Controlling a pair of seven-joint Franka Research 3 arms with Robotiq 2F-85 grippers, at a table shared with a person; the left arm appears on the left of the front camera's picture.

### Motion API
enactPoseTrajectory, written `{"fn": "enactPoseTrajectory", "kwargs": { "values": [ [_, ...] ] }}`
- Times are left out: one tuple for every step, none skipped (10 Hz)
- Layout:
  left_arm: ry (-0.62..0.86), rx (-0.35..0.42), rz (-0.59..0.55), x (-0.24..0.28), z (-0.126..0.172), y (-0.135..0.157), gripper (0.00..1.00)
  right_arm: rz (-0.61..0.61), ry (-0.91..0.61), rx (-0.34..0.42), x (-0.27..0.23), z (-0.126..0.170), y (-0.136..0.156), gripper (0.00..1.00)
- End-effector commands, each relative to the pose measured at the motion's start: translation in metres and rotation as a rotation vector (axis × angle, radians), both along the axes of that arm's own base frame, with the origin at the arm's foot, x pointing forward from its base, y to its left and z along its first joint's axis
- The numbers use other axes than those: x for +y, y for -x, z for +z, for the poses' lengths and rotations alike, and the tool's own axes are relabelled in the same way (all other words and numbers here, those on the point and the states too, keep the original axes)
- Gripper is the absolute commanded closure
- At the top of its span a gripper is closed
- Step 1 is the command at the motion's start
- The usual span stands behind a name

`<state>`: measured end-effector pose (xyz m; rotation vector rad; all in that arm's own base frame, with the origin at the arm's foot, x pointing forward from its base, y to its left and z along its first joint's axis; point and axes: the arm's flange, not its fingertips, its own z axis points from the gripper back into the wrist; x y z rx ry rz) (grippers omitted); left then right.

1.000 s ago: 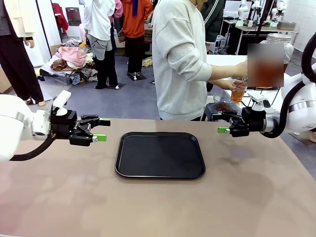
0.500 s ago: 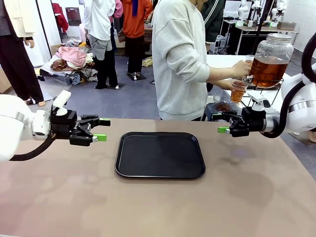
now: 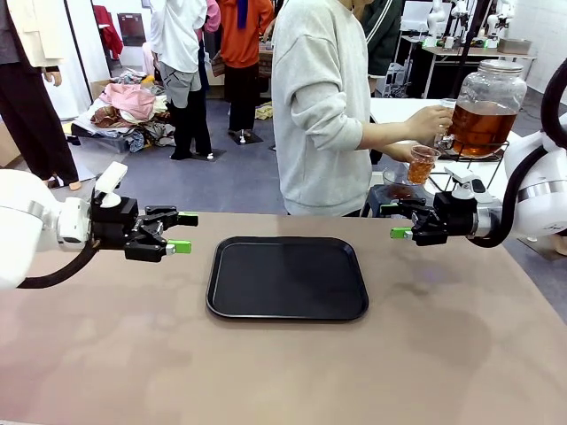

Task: Pour the drink into the iced cup.
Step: Open the gripper to release the iced cup you were holding.

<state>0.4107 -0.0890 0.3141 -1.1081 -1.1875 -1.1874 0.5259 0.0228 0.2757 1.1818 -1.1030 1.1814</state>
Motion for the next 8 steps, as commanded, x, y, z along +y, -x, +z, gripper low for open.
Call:
{"fn": "enactPoseTrajectory", "kwargs": {
  "values": [
    [0.003, -0.004, -0.001, -0.0015, 0.002, 0.0004, 0.0, 0.002, 0.001, -0.007, 0.0008, 0.0031, -0.0019, 0.0],
    [0.003, -0.004, -0.001, -0.0015, 0.002, 0.0004, 0.0, 0.002, 0.001, -0.007, 0.0008, 0.0031, -0.0019, 0.0],
    [0.003, -0.004, -0.001, -0.0015, 0.002, 0.0004, 0.0, 0.002, 0.001, -0.007, 0.0008, 0.0031, -0.0019, 0.0],
    [0.003, -0.004, -0.001, -0.0015, 0.002, 0.0004, 0.0, 0.002, 0.001, -0.007, 0.0008, 0.0031, -0.0019, 0.0],
    [0.003, -0.004, -0.001, -0.0015, 0.002, 0.0004, 0.0, 0.002, 0.001, -0.007, 0.0008, 0.0031, -0.0019, 0.0],
    [0.003, -0.004, -0.001, -0.0015, 0.002, 0.0004, 0.0, 0.002, 0.001, -0.007, 0.0008, 0.0031, -0.0019, 0.0],
    [0.003, -0.004, -0.001, -0.0015, 0.002, 0.0004, 0.0, 0.002, 0.001, -0.007, 0.0008, 0.0031, -0.0019, 0.0],
    [0.003, -0.004, -0.001, -0.0015, 0.002, 0.0004, 0.0, 0.002, 0.001, -0.007, 0.0008, 0.0031, -0.0019, 0.0]
  ]
}}
